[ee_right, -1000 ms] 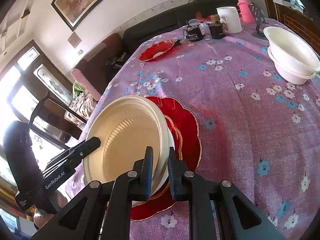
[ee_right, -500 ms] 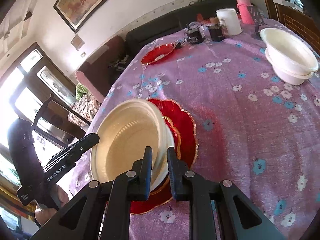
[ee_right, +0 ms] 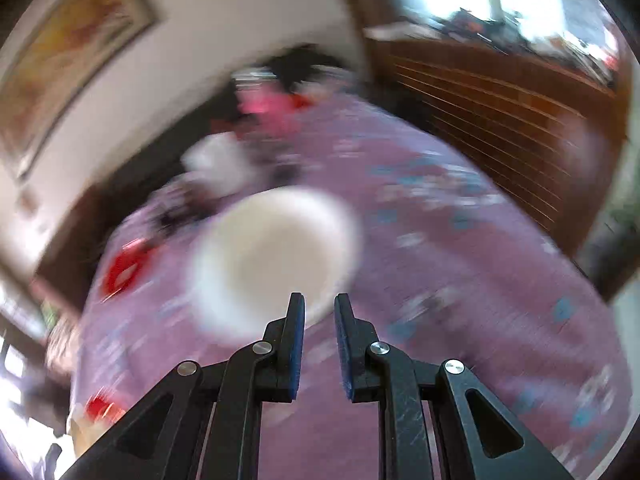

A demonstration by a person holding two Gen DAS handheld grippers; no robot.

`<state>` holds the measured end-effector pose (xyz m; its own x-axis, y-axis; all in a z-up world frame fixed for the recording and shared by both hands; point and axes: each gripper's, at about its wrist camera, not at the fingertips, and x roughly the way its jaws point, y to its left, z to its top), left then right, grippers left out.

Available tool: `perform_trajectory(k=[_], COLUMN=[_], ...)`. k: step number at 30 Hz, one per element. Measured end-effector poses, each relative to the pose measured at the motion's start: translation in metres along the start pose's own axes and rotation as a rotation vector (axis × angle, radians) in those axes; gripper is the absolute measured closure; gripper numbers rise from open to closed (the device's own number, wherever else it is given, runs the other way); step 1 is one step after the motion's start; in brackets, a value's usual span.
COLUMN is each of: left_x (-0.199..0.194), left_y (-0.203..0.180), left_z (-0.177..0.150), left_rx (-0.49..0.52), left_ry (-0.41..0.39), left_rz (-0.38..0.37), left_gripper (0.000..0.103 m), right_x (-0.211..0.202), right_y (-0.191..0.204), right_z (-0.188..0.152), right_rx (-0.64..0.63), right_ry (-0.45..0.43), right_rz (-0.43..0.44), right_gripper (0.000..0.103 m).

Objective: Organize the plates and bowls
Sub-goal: 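Open both grippers and withdraw them from the beige bowl, then grasp the rim of a white paper bowl with the right gripper and lift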

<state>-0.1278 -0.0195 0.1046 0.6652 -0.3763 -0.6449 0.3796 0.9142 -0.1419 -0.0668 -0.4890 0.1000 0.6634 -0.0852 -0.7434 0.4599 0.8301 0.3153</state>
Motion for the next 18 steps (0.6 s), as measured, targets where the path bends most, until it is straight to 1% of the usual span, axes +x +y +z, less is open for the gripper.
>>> perform_trajectory(k=[2, 4, 5, 6, 8, 9, 10, 11, 13, 14, 16, 17, 18], left_x=[0.002, 0.001, 0.001, 0.0, 0.0, 0.0, 0.001, 0.002, 0.003, 0.002, 0.003, 0.004, 0.005], left_y=[-0.004, -0.007, -0.008, -0.009, -0.01, -0.01, -0.011, -0.011, -0.014, -0.015, -0.018, -0.019, -0.019], left_z=[0.0, 0.0, 0.0, 0.0, 0.002, 0.003, 0.004, 0.005, 0.006, 0.006, 0.006, 0.006, 0.006], left_rx=[0.003, 0.012, 0.018, 0.022, 0.029, 0.03, 0.028, 0.028, 0.034, 0.037, 0.046, 0.046, 0.046], left_ry=[0.01, 0.013, 0.012, 0.012, 0.011, 0.011, 0.012, 0.014, 0.014, 0.014, 0.02, 0.027, 0.033], left_rz=[-0.003, -0.003, 0.002, 0.004, 0.008, 0.011, 0.01, 0.008, 0.005, 0.003, -0.002, -0.009, -0.014], left_gripper=[0.088, 0.088, 0.088, 0.088, 0.088, 0.088, 0.088, 0.088, 0.088, 0.088, 0.088, 0.088, 0.088], right_x=[0.032, 0.054, 0.061, 0.059, 0.038, 0.023, 0.003, -0.01, -0.03, -0.036, -0.039, -0.035, -0.031], right_y=[-0.018, -0.023, -0.017, -0.004, 0.03, 0.052, 0.075, 0.09, 0.114, 0.118, 0.123, 0.124, 0.123], right_z=[0.023, 0.034, 0.036, 0.035, 0.028, 0.022, 0.015, 0.009, -0.001, -0.003, -0.006, -0.006, -0.006], right_rx=[0.042, 0.056, 0.039, 0.023, -0.076, -0.135, -0.196, -0.243, -0.306, -0.313, -0.35, -0.358, -0.36], right_ry=[0.035, 0.071, 0.096, 0.098, 0.063, 0.041, 0.012, -0.002, -0.032, -0.043, -0.062, -0.062, -0.059], right_rz=[-0.088, -0.125, -0.12, -0.068, 0.051, 0.153, 0.283, 0.328, 0.344, 0.348, 0.295, 0.268, 0.252], right_gripper=[0.087, 0.087, 0.087, 0.087, 0.087, 0.087, 0.087, 0.082, 0.081, 0.08, 0.074, 0.068, 0.065])
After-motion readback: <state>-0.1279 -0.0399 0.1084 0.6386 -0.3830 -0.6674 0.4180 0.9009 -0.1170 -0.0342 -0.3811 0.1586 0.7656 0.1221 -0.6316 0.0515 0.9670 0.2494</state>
